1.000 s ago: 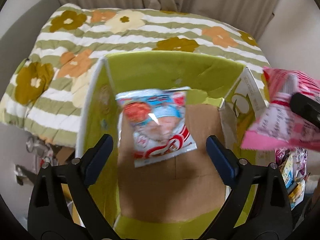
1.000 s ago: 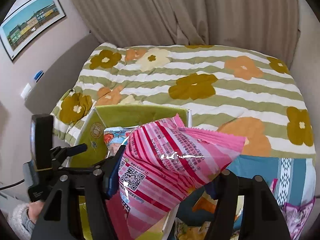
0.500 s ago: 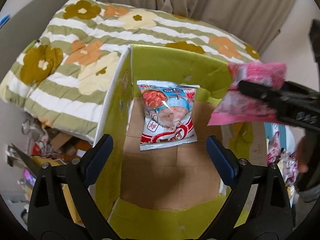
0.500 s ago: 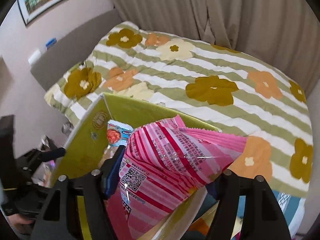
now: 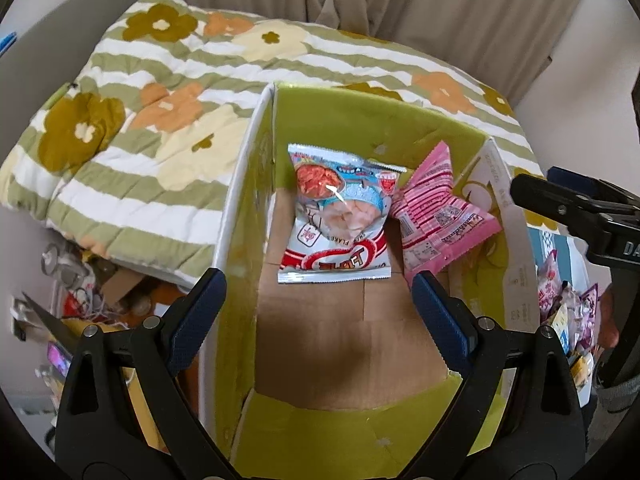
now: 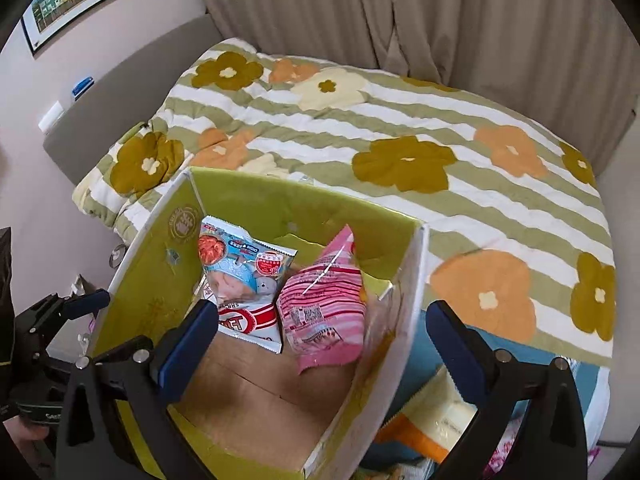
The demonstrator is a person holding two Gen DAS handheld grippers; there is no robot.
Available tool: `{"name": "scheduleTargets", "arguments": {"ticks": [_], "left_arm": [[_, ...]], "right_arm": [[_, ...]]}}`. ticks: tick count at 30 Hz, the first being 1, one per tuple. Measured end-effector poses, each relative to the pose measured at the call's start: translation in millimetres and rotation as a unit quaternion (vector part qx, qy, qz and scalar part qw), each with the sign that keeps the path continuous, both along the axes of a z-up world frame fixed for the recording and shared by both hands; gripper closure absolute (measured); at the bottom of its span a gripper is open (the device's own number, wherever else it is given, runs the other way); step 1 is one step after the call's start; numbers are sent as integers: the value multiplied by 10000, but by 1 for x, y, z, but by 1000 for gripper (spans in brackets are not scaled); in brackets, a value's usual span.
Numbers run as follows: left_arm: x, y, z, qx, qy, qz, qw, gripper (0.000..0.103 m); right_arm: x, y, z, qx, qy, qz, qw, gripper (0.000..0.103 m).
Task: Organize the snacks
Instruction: 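Release both bags into the box and lift both tools away, then grasp the blue-and-white cracker bag with the left tool while the right tool grasps the yellow TATRE bag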
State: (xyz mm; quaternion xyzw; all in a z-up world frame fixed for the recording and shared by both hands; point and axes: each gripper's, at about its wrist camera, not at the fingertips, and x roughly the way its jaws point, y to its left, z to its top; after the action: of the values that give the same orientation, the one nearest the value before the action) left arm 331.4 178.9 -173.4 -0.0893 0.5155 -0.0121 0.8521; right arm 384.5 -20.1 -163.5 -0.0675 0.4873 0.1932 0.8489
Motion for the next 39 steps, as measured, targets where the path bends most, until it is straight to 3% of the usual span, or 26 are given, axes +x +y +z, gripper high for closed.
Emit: {"name": "scheduleTargets", "arguments": {"ticks": [5,12,22,29,39], "left_arm": [[-4,7,21,-87,-189,-68,9998,10],[-22,2,62,75,-588,-136,9981,10],[-105,-30,109,272,-1297,212,9910,10],[-166,-71,121,192,-1603,284,9865,10],[-234,-143,113,-70,-1731,53,9849,10]], "right_arm": [[-19,-4,23,-4,-260,-304,9992,0],[-57,-15,54,325,-455,-638,9964,0],[-136,-46,94,547,-1199,-370,9906,0],[-199,-96,112,455,-1676,-614,9829,0],[-278,-192,111,459,-1809,-1270,9742,0]]}}
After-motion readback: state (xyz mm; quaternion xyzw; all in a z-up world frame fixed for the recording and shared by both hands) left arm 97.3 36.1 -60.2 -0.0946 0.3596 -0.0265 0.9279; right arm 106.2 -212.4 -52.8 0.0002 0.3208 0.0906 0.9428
